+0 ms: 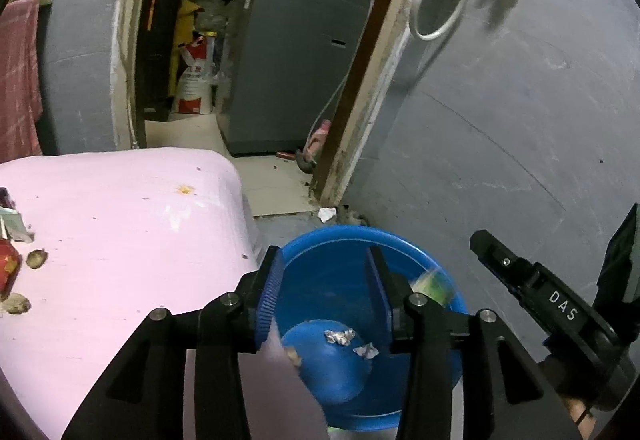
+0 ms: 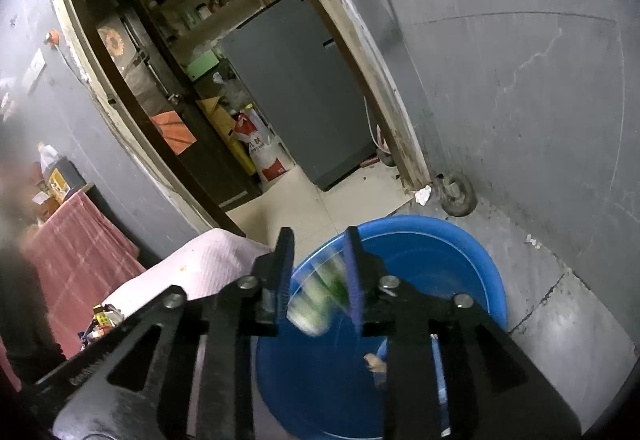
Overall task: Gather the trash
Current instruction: 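Open both grippers to drop the wrappers into the blue basin, then move both open grippers back over the trash on the table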
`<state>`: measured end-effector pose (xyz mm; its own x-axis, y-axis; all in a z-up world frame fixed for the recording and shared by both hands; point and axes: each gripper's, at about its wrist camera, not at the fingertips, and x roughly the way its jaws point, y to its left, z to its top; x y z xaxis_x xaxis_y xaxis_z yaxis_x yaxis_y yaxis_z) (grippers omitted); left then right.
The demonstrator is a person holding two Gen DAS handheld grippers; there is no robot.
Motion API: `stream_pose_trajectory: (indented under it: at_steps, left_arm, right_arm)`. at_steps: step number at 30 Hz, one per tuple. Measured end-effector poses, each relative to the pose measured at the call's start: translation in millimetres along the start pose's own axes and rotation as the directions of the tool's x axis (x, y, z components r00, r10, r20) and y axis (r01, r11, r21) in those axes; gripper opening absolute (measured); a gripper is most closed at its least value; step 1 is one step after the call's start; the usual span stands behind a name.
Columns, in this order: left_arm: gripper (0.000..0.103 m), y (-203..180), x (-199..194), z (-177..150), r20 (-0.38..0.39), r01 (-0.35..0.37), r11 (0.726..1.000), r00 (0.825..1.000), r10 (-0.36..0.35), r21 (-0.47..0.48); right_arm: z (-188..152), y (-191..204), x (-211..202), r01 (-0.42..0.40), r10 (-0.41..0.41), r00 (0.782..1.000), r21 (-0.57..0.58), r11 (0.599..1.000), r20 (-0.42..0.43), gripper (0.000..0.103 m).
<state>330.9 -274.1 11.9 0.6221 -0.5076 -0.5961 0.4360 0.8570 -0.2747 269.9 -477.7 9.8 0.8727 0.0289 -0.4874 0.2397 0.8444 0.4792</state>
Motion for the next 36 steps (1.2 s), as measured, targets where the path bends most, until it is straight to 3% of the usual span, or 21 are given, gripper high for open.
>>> stream_pose_trajectory:
  at_steps: [3,7,15,19,22,24,29,31,33,36]
  left_arm:
    - [0.038,6,-7,2,0.015,-0.013,1.0,1.0,0.013,-0.004]
    - [0.049,15,-20,4,0.049,-0.036,0.999,0.998,0.037,-0.011]
    - [0.068,43,-63,11,0.158,-0.098,0.993,0.982,0.107,-0.063]
    - [0.07,55,-87,13,0.205,-0.119,0.99,0.97,0.134,-0.082]
    - [0.086,64,-106,11,0.249,-0.147,0.985,0.954,0.165,-0.092]
    - [0.086,71,-123,7,0.293,-0.16,0.982,0.938,0.183,-0.101]
    - [0.088,85,-150,4,0.334,-0.189,0.976,0.918,0.215,-0.109]
    - [0.099,89,-162,1,0.357,-0.216,0.97,0.903,0.241,-0.109]
    - [0.1,96,-178,-4,0.395,-0.247,0.962,0.877,0.273,-0.116]
    - [0.1,107,-193,-11,0.417,-0.28,0.952,0.856,0.305,-0.121]
  right_arm:
    - [0,2,-1,0.0,0.0,1.0,-0.001,1.0,0.007,0.035]
    - [0,6,-5,-0.01,0.01,0.999,-0.007,1.0,0.032,0.044]
    - [-1,33,-22,-0.065,0.072,0.989,-0.061,0.996,0.127,0.075]
    - [-5,53,-35,-0.108,0.128,0.972,-0.112,0.988,0.197,0.089]
    - [-10,70,-46,-0.129,0.167,0.953,-0.158,0.979,0.254,0.098]
    - [-13,80,-53,-0.139,0.188,0.941,-0.183,0.973,0.282,0.101]
    - [-23,106,-68,-0.174,0.251,0.911,-0.247,0.953,0.327,0.103]
    - [-29,119,-73,-0.176,0.271,0.901,-0.284,0.942,0.34,0.103]
    - [-35,132,-76,-0.178,0.29,0.891,-0.319,0.931,0.349,0.103]
    - [-43,153,-78,-0.195,0.324,0.884,-0.364,0.911,0.338,0.103]
